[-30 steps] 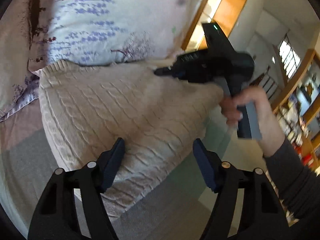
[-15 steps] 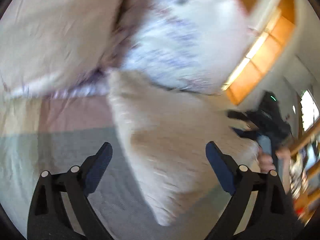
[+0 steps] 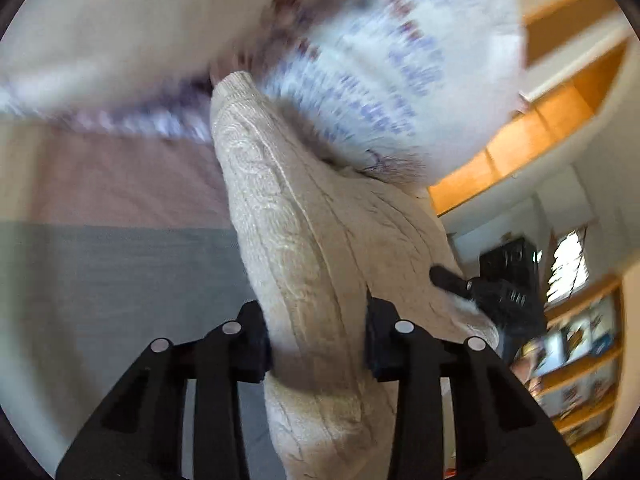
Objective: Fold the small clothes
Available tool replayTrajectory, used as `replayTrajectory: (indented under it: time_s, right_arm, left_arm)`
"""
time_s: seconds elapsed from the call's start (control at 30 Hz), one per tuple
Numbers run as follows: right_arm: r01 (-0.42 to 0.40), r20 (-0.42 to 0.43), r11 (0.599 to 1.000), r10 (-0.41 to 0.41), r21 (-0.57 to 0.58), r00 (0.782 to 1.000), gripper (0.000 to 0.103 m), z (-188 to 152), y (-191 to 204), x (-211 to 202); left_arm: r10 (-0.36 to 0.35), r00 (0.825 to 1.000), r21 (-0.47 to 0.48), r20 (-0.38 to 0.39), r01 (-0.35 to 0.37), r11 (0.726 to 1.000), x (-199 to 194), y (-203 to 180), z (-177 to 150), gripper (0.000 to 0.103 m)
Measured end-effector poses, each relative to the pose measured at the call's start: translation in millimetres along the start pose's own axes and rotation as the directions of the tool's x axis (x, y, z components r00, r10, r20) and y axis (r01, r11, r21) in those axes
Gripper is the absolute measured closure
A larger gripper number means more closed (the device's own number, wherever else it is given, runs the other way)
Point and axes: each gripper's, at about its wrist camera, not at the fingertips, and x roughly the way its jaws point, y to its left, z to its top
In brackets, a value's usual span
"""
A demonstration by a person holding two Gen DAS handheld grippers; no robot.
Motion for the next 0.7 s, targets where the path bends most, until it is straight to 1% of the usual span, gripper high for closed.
replayTrajectory:
  time_s: [0.03, 0.07, 0.1, 0.13, 0.17, 0.2, 0.23, 0.27, 0.3, 0.33, 0.37, 0.4, 0.43, 0.47, 0.5, 0.53, 0.57, 0.6, 0.63, 0.67, 0.7]
  right_arm:
    - [-0.01, -0.019, 0.999, 0.009, -0.031, 1.0, 0.07, -3, 11, 10]
    - [-0.006, -0.038, 0.998, 0.004, -0.065, 0.999, 0.07, -7, 22, 24]
    - [0.038, -0.06, 0.993, -0.045, -0.115, 0.997, 0.067, -10, 33, 43]
    - [0.099, -0.072, 0.982, -0.112, -0.162, 0.991, 0.063, -12, 41, 59]
    - [0.148, -0.066, 0.972, -0.163, -0.184, 0.984, 0.06, -13, 45, 66]
    - [0.187, -0.042, 0.965, -0.198, -0.184, 0.979, 0.055, -15, 48, 67]
    - [0.183, -0.023, 0.968, -0.19, -0.171, 0.982, 0.051, -15, 49, 63]
    - [0.162, 0.008, 0.975, -0.163, -0.153, 0.987, 0.048, -16, 50, 56]
    - [0.138, 0.059, 0.981, -0.131, -0.136, 0.99, 0.042, -16, 50, 44]
    - [0.129, 0.082, 0.983, -0.119, -0.132, 0.989, 0.04, -16, 51, 38]
    - [0.128, 0.073, 0.982, -0.119, -0.135, 0.99, 0.043, -16, 51, 39]
    - [0.16, 0.041, 0.974, -0.155, -0.158, 0.987, 0.084, -19, 53, 47]
    - [0.248, 0.017, 0.956, -0.248, -0.158, 0.969, 0.085, -22, 50, 56]
    - [0.271, 0.018, 0.955, -0.271, -0.124, 0.963, 0.085, -22, 44, 59]
    - [0.264, 0.041, 0.96, -0.261, -0.096, 0.964, 0.085, -23, 41, 54]
    - [0.282, 0.078, 0.954, -0.275, -0.101, 0.958, 0.08, -28, 46, 46]
    - [0.31, 0.128, 0.943, -0.295, -0.122, 0.947, 0.074, -35, 53, 34]
    - [0.336, 0.198, 0.926, -0.301, -0.171, 0.933, 0.052, -54, 66, 16]
    - [0.343, 0.23, 0.917, -0.296, -0.203, 0.927, 0.021, -67, 73, 6]
    - [0.361, 0.262, 0.902, -0.299, -0.237, 0.918, 0.01, -85, 81, -5]
    - [0.376, 0.272, 0.889, -0.306, -0.261, 0.912, 0.007, -96, 83, -11]
  left_arm:
    - [0.022, 0.999, 0.032, 0.027, -0.023, 0.999, -18, 1, -4, 0.068]
    - [0.062, 0.996, 0.06, 0.059, -0.066, 0.996, -38, 7, -7, 0.065]
    - [0.116, 0.99, 0.082, 0.075, -0.122, 0.989, -50, 12, -8, 0.063]
    - [0.164, 0.983, 0.088, 0.084, -0.171, 0.981, -57, 18, -9, 0.06]
    - [0.234, 0.968, 0.078, 0.088, -0.241, 0.967, -68, 27, -11, 0.059]
    - [0.256, 0.963, 0.064, 0.084, -0.261, 0.963, -74, 33, -13, 0.059]
    - [0.259, 0.961, 0.059, 0.097, -0.266, 0.962, -78, 35, -15, 0.058]
    - [0.275, 0.95, 0.077, 0.146, -0.288, 0.955, -88, 32, -21, 0.055]
    - [0.279, 0.944, 0.104, 0.178, -0.3, 0.948, -96, 26, -25, 0.052]
    - [0.274, 0.941, 0.124, 0.199, -0.301, 0.945, -102, 19, -29, 0.049]
    - [0.262, 0.942, 0.134, 0.209, -0.293, 0.947, -102, 12, -30, 0.047]
    - [0.247, 0.945, 0.144, 0.214, -0.281, 0.949, -102, 6, -32, 0.046]
    - [0.237, 0.947, 0.152, 0.216, -0.272, 0.95, -101, -1, -35, 0.042]
    - [0.248, 0.944, 0.163, 0.217, -0.285, 0.945, -101, -8, -39, 0.039]
    - [0.274, 0.937, 0.171, 0.217, -0.313, 0.934, -100, -17, -41, 0.03]
    - [0.329, 0.917, 0.182, 0.226, -0.372, 0.91, -101, -24, -51, 0.023]
    - [0.356, 0.905, 0.189, 0.233, -0.402, 0.896, -100, -28, -58, 0.017]
    - [0.386, 0.891, 0.193, 0.24, -0.433, 0.88, -101, -32, -64, 0.015]
    - [0.411, 0.879, 0.191, 0.241, -0.458, 0.868, -105, -32, -74, 0.01]
    - [0.467, 0.855, 0.168, 0.227, -0.507, 0.845, -106, -32, -85, 0.002]
    - [0.512, 0.829, 0.143, 0.227, -0.548, 0.824, -106, -30, -94, 0.002]
